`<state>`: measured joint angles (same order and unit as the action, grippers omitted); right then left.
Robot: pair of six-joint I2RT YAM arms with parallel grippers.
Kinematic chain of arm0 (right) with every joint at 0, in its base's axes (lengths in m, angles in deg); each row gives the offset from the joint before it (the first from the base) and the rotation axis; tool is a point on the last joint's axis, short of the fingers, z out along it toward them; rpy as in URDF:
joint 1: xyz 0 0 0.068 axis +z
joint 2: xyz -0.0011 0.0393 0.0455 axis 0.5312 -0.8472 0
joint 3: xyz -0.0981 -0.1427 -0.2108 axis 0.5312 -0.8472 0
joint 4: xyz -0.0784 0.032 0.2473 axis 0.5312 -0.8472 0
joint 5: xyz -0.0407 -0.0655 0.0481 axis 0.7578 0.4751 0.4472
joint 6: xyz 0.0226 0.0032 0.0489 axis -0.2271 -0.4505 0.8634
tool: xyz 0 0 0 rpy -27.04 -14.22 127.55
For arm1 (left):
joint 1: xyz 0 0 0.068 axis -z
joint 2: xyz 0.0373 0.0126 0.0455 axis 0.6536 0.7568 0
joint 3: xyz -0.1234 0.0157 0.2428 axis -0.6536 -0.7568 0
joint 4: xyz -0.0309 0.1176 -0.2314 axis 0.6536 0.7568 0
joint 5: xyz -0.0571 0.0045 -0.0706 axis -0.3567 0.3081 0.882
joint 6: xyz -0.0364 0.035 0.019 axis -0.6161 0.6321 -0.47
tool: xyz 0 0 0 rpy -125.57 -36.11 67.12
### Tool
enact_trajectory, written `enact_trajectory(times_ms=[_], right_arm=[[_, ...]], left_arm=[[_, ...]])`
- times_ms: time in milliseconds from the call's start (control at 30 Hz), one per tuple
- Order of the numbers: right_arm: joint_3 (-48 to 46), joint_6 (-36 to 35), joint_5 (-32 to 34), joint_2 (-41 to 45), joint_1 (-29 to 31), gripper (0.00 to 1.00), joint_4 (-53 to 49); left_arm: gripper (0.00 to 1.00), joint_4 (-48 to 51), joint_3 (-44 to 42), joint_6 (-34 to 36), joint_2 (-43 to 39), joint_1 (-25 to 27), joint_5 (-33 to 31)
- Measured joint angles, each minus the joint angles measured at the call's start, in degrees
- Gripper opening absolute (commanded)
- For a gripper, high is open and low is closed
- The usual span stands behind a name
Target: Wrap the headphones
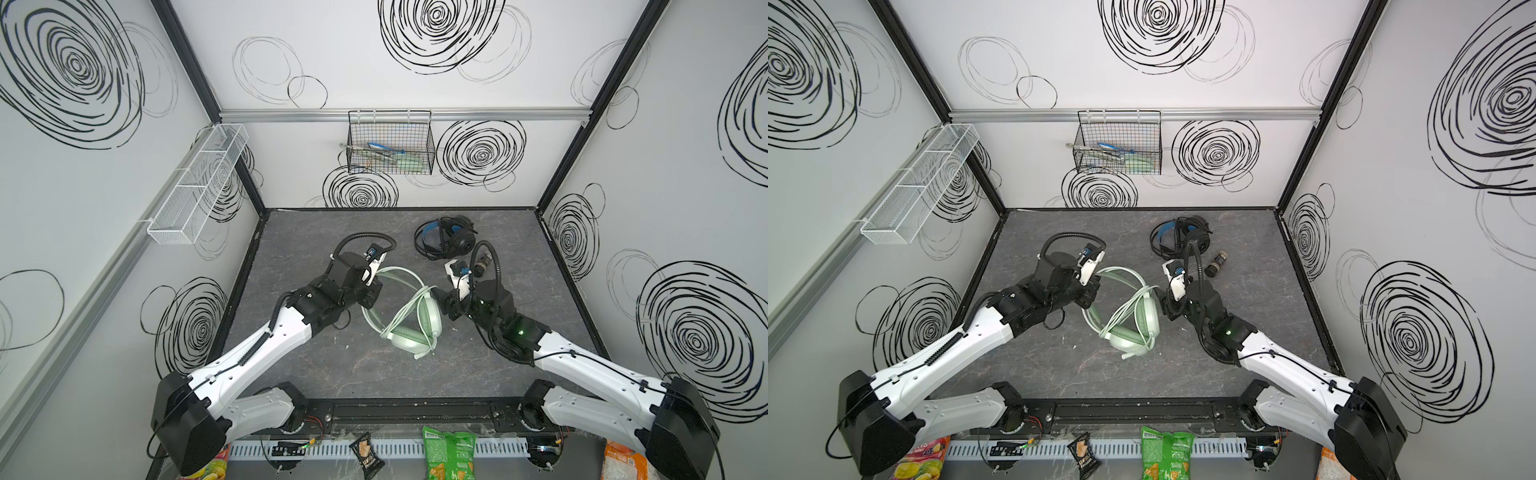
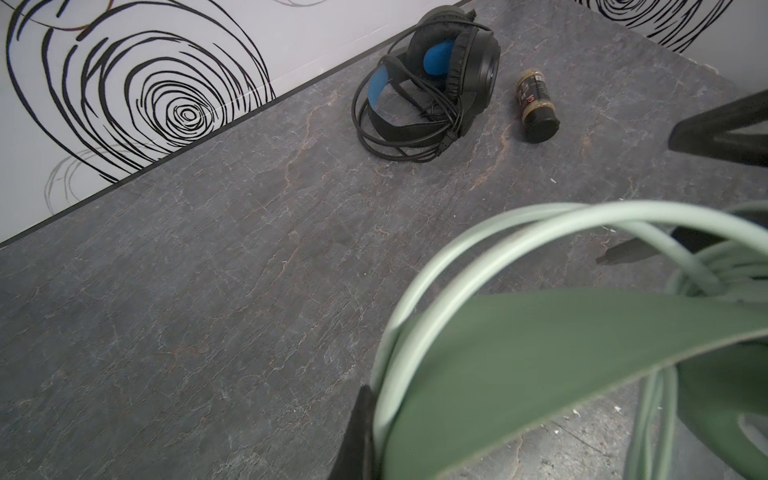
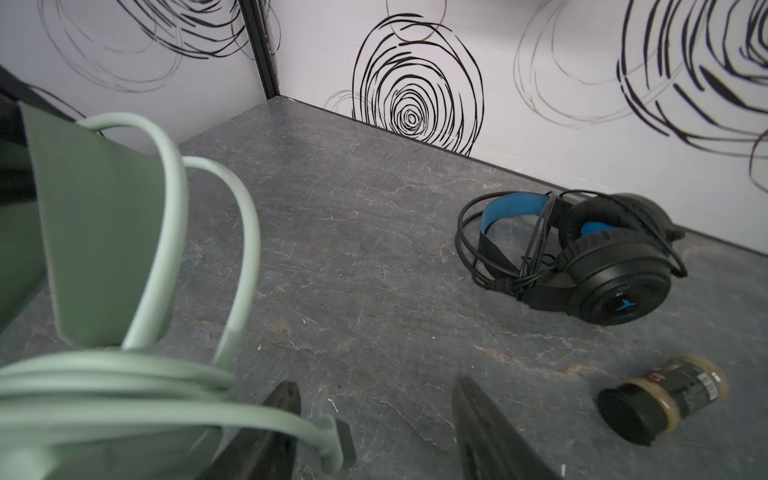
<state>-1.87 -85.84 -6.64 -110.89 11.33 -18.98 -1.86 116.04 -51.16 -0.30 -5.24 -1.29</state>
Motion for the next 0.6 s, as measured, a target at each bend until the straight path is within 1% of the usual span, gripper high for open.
enact_trajectory(times_ms=[67,100,133,167,200,367,600], right_arm=[[0.0,0.9,-0.3,0.0,-1.6,0.84,0.0],[0.0,1.3,-0.4,0.0,-2.3,0.88,0.0],[0.0,1.8,-0.3,0.0,-3.1,0.89,-0.2],[0.0,2.2,-0.4,0.0,-3.7,0.94,-0.3],[0.0,2.5,-0.4,0.0,-4.2,0.96,-0.4],[0.3,3.8,0.9,0.4,-5.2,1.0,-2.4],[2.7,4.6,1.1,0.1,-5.5,0.97,-4.2]], left_arm=[[0.0,0.4,0.4,0.0,0.6,-0.9,-0.1],[0.0,0.6,0.5,0.0,0.9,-1.4,-0.2],[0.0,0.9,0.7,0.0,1.2,-2.0,-0.2],[0.0,1.1,1.0,0.0,1.5,-2.6,-0.3],[0.0,1.1,1.0,0.0,1.8,-3.2,-0.4],[0.0,1.1,1.2,-0.1,3.0,-6.8,0.2],[0.0,0.3,2.1,-0.7,6.5,-12.6,3.7]])
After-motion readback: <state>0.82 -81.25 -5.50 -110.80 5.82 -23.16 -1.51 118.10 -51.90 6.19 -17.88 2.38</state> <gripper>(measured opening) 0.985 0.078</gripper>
